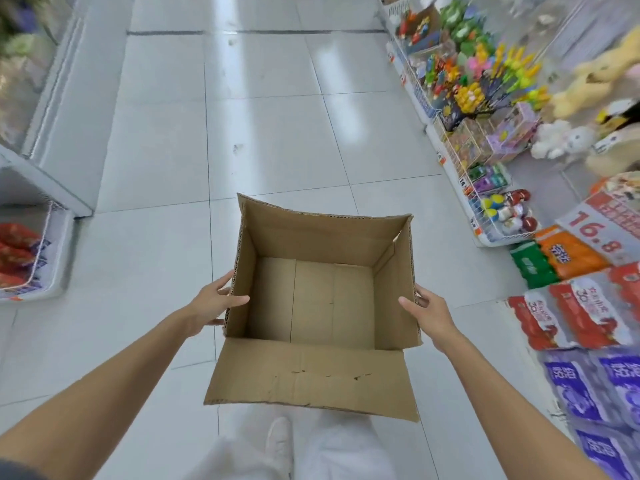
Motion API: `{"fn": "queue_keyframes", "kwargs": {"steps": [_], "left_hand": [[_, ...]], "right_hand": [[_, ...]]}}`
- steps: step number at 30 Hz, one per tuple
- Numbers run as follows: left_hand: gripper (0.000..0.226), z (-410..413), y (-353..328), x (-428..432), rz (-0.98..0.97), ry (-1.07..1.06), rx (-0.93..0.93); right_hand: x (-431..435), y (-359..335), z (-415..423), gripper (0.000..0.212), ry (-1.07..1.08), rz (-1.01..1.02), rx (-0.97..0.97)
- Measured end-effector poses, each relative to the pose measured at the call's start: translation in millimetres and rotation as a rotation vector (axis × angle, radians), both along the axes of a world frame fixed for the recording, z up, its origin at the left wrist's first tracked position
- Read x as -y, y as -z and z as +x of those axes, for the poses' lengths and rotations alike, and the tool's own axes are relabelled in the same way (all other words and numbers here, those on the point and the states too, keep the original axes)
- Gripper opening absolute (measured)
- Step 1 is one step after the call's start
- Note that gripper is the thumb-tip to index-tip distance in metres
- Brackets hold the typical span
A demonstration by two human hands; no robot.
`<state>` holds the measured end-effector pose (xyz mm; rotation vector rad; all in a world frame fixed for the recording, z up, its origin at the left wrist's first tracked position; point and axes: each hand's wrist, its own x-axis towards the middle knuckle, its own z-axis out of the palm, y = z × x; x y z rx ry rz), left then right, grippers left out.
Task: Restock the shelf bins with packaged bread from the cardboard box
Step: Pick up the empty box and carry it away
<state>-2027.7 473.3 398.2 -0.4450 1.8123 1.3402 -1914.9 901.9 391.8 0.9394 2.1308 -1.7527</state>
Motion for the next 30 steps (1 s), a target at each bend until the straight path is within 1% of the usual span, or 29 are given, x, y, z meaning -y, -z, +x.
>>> {"fn": "queue_keyframes", "kwargs": {"steps": [5, 9, 13, 17, 21, 23, 26, 27, 28, 30], "left_hand": [[0.07, -177.2, 15.1, -49.0, -0.01, 0.019, 0.003], [0.075, -312.9, -1.1, -89.2, 0.01, -0.026, -0.009], [0.08, -441.1, -12.8, -111.5, 0.032, -0.078, -0.006], [0.083, -578.7, -2.3, -130.9, 0.04, -0.123, -0.019], [0.077, -731.0, 9.3, -148.6, 0.064, -0.103, -0.017], [0.076, -807.0, 5.1, -154.8, 0.071, -0.068, 0.002], [0.079, -912.5, -6.6, -173.2, 0.053, -0.018, 0.009], [0.079, -947.5, -11.2, -180.9, 0.048, -0.01, 0.002], [0.079, -981.4, -15.7, -190.3, 0.046, -0.002, -0.007], [0.079, -1049.4, -17.5, -210.9, 0.046, 0.023, -0.023]], "right_hand": [[-52.4, 25.8, -169.8, 0.057, 0.015, -0.025, 0.024], [-90.6, 24.1, -316.4, 0.06, -0.031, -0.032, 0.026], [-117.6, -0.2, -461.8, 0.049, -0.067, -0.011, 0.017], [-134.9, -9.1, -613.5, 0.036, -0.082, -0.006, -0.016], [-148.0, -6.0, -756.6, 0.034, -0.065, -0.01, -0.027], [-155.4, -5.8, -819.6, 0.043, -0.021, -0.021, -0.013], [-181.3, 0.7, -906.0, 0.081, 0.045, -0.038, -0.02], [-188.4, -0.3, -932.9, 0.085, 0.065, -0.032, -0.013], [-192.9, -5.4, -959.5, 0.081, 0.082, -0.04, -0.009], [-204.0, -12.3, -1015.2, 0.063, 0.13, -0.067, -0.002]]}}
